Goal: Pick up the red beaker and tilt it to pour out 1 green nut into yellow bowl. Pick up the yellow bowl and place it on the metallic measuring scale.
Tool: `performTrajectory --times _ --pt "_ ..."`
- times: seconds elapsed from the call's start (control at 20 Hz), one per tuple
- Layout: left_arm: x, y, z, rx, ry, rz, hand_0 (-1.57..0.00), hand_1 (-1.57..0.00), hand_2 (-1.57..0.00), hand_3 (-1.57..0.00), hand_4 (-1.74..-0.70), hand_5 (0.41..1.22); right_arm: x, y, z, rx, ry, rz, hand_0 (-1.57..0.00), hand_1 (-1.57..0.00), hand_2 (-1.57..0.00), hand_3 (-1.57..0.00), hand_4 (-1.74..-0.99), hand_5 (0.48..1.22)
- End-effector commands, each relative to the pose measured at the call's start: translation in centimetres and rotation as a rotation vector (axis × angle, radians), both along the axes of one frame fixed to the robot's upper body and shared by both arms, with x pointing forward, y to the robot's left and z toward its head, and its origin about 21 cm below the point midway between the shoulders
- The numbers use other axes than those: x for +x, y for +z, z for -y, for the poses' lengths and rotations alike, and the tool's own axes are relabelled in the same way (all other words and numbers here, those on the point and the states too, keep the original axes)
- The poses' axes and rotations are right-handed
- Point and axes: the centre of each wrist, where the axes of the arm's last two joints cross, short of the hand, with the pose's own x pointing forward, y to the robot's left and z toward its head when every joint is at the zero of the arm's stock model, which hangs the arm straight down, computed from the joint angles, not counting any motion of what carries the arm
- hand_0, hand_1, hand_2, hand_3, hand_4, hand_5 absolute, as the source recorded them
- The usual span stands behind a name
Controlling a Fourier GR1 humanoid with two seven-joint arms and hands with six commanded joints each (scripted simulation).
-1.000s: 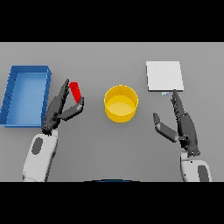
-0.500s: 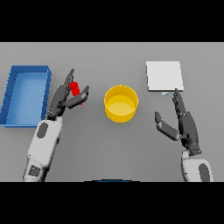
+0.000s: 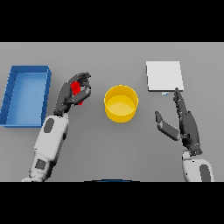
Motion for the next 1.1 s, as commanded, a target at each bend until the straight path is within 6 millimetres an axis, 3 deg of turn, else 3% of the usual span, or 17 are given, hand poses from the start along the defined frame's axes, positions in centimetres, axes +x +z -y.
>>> performTrajectory --times 0.0,0.15,0.25,0.35,0.6,0.8,1.05 --pt "-0.1 -0.2 0.2 0.02 0.024 0.006 -0.68 -0.7 -0.71 -0.71 -1.44 0.949 -0.1 -0.2 0.0 0.006 0.002 -0.013 0.0 0.0 0.0 0.0 -1.285 0.683" --pt "0.1 -0.5 0.3 0.061 0.032 0.039 -1.12 -1.13 -1.13 -1.13 -1.44 1.082 -0.2 -0.5 0.2 0.003 0.001 -0.017 0.0 0.0 0.0 0.0 -1.29 0.684" --pt "0.1 -0.6 0.8 0.049 0.033 0.049 -1.28 -1.29 -1.29 -1.29 -1.45 1.132 -0.1 -0.3 -0.1 0.012 0.014 -0.004 0.0 0.0 0.0 0.0 -1.293 0.682" --pt "0.3 -0.5 0.6 0.048 0.042 0.067 -1.38 -1.39 -1.39 -1.39 -1.55 1.129 0.3 -0.1 0.0 0.017 0.02 -0.005 0.0 0.0 0.0 0.0 -1.303 0.682" --pt "0.4 0.9 0.5 0.03 0.051 0.15 -1.51 -1.51 -1.51 -1.51 -1.68 1.103 0.4 -0.5 -0.5 -0.014 0.02 -0.001 0.0 0.0 0.0 0.0 -1.263 0.671" --pt "0.8 4.0 1.0 0.079 0.036 0.221 -1.55 -1.55 -1.55 -1.55 -1.72 1.097 0.4 -0.7 -0.3 -0.022 0.016 0.018 0.0 0.0 0.0 0.0 -1.25 0.672" --pt "1.0 7.4 1.8 0.396 -0.134 0.256 -1.56 -1.56 -1.56 -1.56 -1.73 1.121 -0.2 -0.5 -0.6 -0.064 0.016 0.027 0.0 0.0 0.0 0.0 -1.243 0.691"
